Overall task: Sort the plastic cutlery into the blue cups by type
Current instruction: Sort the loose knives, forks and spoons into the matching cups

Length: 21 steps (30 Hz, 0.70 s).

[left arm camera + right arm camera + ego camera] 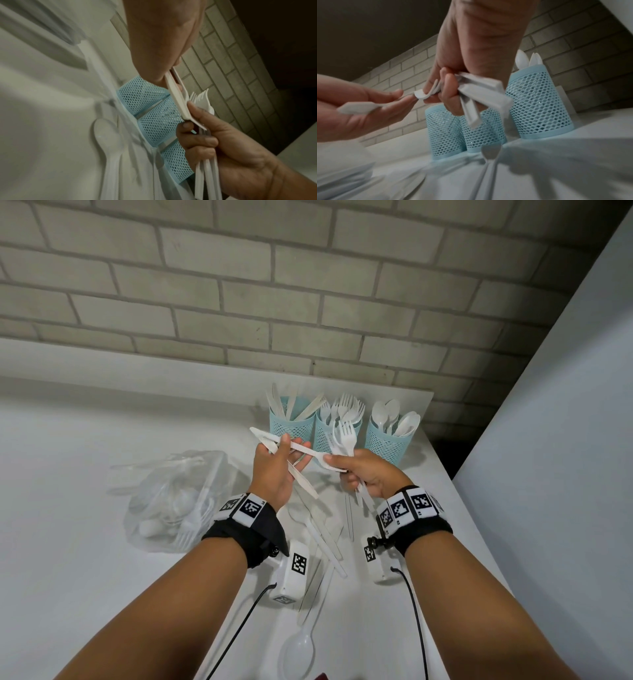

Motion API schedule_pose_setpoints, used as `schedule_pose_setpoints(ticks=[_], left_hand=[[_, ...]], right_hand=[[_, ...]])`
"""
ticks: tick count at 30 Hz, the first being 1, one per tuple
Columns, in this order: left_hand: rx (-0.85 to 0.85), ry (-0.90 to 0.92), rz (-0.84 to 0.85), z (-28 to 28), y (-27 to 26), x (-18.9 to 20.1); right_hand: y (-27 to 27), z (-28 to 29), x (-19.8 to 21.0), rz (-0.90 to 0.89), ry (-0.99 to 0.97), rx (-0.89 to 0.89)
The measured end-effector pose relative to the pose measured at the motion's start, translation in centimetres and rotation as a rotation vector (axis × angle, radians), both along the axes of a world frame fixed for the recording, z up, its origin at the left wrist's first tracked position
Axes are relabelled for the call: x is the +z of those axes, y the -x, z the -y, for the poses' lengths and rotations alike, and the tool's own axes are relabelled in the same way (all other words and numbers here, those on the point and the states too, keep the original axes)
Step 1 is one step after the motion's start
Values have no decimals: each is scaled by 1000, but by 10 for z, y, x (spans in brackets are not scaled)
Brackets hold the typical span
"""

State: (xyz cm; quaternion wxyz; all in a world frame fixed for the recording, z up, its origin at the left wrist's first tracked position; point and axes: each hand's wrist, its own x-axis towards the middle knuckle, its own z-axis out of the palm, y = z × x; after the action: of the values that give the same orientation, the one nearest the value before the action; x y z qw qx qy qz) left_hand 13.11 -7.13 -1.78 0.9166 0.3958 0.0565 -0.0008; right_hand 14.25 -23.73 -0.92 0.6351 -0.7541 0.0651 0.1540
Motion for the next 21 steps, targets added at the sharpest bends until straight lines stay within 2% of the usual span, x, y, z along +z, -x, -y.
schedule_pose_setpoints(ticks=[3, 7, 10, 16, 21], left_hand=[[35, 36, -47, -4, -2, -2], [-52, -12, -81, 1, -2, -6], [-176, -56, -92, 14, 3, -3], [-330, -254, -207, 27, 8, -2], [-364, -79, -267, 19, 12, 3]], right_hand=[[-3, 8, 5, 50, -54, -152], [-8, 7, 16, 127, -404, -376], [-10, -6, 23, 184, -584, -387], [-8, -28, 26, 351, -530, -394], [-4, -34, 21, 388, -533, -320]])
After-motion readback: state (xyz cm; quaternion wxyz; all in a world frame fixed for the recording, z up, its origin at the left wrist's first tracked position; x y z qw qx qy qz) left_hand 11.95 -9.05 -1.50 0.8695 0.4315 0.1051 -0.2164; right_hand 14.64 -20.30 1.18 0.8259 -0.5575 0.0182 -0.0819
